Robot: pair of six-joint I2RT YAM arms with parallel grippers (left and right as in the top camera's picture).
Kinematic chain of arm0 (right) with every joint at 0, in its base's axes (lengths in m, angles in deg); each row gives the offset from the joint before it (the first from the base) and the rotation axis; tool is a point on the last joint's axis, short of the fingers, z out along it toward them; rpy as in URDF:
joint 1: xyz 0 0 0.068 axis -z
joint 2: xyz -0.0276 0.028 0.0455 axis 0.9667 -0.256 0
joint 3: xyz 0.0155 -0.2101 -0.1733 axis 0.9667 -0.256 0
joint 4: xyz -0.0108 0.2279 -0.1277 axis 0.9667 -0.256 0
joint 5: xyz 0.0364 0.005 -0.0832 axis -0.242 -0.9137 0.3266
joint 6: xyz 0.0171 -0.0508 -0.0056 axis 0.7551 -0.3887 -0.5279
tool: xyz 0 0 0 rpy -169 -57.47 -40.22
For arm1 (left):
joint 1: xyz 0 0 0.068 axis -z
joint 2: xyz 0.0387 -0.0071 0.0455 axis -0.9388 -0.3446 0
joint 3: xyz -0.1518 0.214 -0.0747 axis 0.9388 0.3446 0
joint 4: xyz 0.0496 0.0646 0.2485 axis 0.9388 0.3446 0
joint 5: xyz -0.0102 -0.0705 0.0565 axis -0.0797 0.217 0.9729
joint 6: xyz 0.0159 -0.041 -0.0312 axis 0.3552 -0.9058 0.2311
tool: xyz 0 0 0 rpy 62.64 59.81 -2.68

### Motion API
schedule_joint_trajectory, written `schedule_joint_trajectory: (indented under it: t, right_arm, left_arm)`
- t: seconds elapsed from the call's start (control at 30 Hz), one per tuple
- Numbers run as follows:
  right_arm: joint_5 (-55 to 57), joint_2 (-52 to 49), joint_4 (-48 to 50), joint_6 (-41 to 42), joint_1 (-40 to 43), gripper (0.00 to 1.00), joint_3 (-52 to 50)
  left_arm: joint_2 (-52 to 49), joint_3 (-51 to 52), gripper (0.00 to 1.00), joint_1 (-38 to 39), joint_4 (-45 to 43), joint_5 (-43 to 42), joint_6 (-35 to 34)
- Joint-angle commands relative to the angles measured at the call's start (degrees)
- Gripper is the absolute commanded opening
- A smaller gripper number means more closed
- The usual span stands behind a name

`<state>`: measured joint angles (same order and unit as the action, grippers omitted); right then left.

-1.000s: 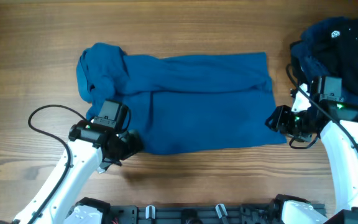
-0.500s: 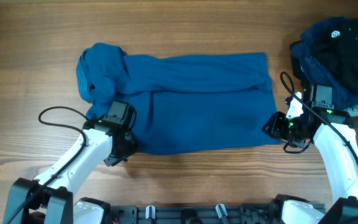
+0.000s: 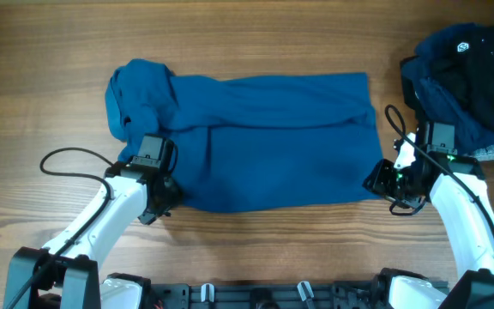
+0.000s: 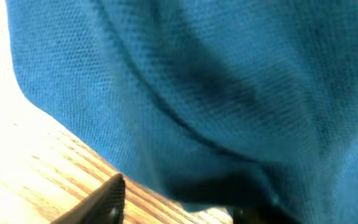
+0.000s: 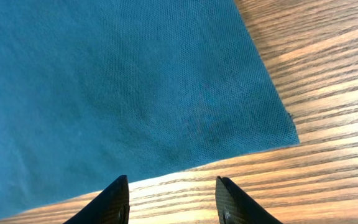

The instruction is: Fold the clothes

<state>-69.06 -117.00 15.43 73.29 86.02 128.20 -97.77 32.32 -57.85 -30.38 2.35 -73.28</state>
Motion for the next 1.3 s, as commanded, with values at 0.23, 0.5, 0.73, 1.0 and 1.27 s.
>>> schedule_joint_trajectory:
  t: [0.23, 0.5, 0.73, 1.0, 1.27]
  right_arm:
    - [1.03, -0.66, 1.68, 0.83, -0.35, 0.46, -0.35]
    - [1.05, -0.72, 1.86, 0.85, -0.35, 0.45, -0.35]
    - [1.05, -0.72, 0.7, 1.4, -0.35, 0.43, -0.37]
    - [1.44, -0.72, -0.35, 2.62, -0.35, 0.43, -0.37]
    - [0.96, -4.0, 1.6, 4.37, -0.42, 0.43, -1.79]
  left_arm:
    - [0.31, 0.37, 0.57, -0.28, -0.59, 0.39, -6.49]
    - [0.31, 0.37, 0.08, -0.28, -2.43, 5.11, -6.45]
    - [1.03, -1.62, 0.04, -0.28, -3.45, 4.81, -4.11]
    - [6.56, -8.26, 0.04, -0.26, 1.16, 4.87, -0.98]
    - [9.4, -8.41, 0.04, -0.28, -0.02, 6.12, -1.01]
